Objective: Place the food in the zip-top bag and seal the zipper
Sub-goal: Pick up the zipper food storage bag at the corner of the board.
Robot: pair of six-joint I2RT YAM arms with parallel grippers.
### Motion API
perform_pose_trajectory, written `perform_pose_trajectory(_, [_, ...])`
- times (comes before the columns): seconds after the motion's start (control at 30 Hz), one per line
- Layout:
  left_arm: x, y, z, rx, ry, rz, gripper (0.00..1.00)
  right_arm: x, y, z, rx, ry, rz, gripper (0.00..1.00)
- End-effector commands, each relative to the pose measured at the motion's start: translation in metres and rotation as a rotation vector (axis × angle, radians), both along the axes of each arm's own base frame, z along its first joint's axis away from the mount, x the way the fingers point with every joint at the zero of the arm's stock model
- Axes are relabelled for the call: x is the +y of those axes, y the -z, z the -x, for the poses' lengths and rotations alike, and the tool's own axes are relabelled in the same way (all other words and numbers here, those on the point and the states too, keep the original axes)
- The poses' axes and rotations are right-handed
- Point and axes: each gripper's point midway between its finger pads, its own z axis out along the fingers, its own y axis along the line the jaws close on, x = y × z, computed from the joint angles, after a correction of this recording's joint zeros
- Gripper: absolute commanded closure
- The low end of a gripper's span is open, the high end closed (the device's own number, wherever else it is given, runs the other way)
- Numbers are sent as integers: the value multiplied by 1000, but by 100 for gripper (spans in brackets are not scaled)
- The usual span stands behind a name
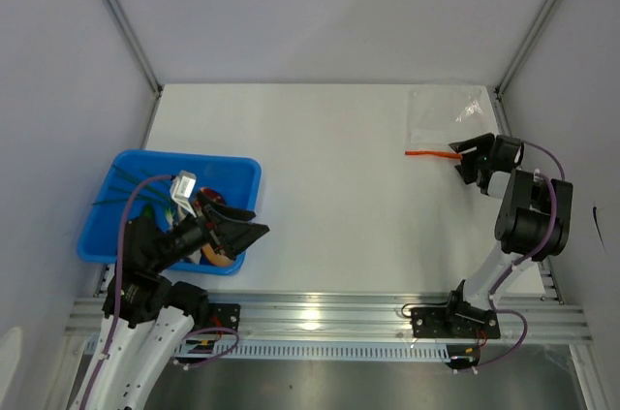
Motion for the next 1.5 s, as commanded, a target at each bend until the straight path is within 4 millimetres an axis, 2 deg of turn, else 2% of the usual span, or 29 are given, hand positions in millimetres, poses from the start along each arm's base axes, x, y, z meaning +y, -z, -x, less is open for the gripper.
perform_pose_trajectory(0.0, [-2, -2, 0, -20, 18, 0, 3, -3, -4, -15, -102, 43, -84, 27])
perform_pose_trajectory(0.07, [-2, -2, 0, -18, 17, 1, 4, -1, 5, -14, -107, 55, -119, 28])
perform_pose_trajectory(0.2, [-3, 0, -3, -10, 12, -2, 4, -2, 2, -20, -173, 81, -167, 34])
perform_pose_trajectory(0.27, [-3, 2, -4, -2, 12, 0, 4, -1, 1, -24, -207, 78, -193, 44])
perform_pose_trajectory(0.33, [-4, 3, -4, 3, 20, 4, 4, -2, 4, -25, -216, 99, -233, 45])
perform_pose_trajectory(0.37, [-4, 3, -4, 4, 20, 5, 4, -3, 13, -25, -197, 114, -244, 45])
perform_pose_trajectory(0.6, [-7, 8, -6, 23, 32, 2, 5, -8, 24, -31, -230, 139, -301, 51])
perform_pose_trajectory(0.63, [-7, 9, -6, 24, 34, 3, 6, -8, 24, -32, -239, 139, -305, 57])
perform_pose_trajectory(0.73, [-8, 11, -8, 31, 37, 1, 8, -10, 18, -34, -275, 137, -322, 59])
perform_pose_trajectory(0.87, [-9, 14, -10, 37, 41, -6, 9, -13, 11, -40, -287, 130, -317, 66])
perform_pose_trajectory(1.03, [-11, 21, -12, 66, 57, -24, 12, -19, 13, -50, -281, 132, -317, 76])
perform_pose_trajectory(1.27, [-14, 22, -16, 93, 67, -43, 15, -22, 18, -65, -263, 115, -304, 80])
perform_pose_trajectory(1.3, [-16, 26, -16, 108, 75, -56, 16, -23, 20, -67, -260, 112, -305, 82])
perform_pose_trajectory(1.33, [-17, 21, -16, 100, 78, -58, 16, -21, 15, -72, -275, 102, -302, 90])
perform_pose_trajectory(1.4, [-23, 21, -15, 109, 97, -81, 19, -17, 8, -77, -291, 75, -292, 100])
perform_pose_trajectory(1.47, [-27, 17, -18, 108, 87, -96, 20, -8, -2, -80, -302, 47, -286, 100])
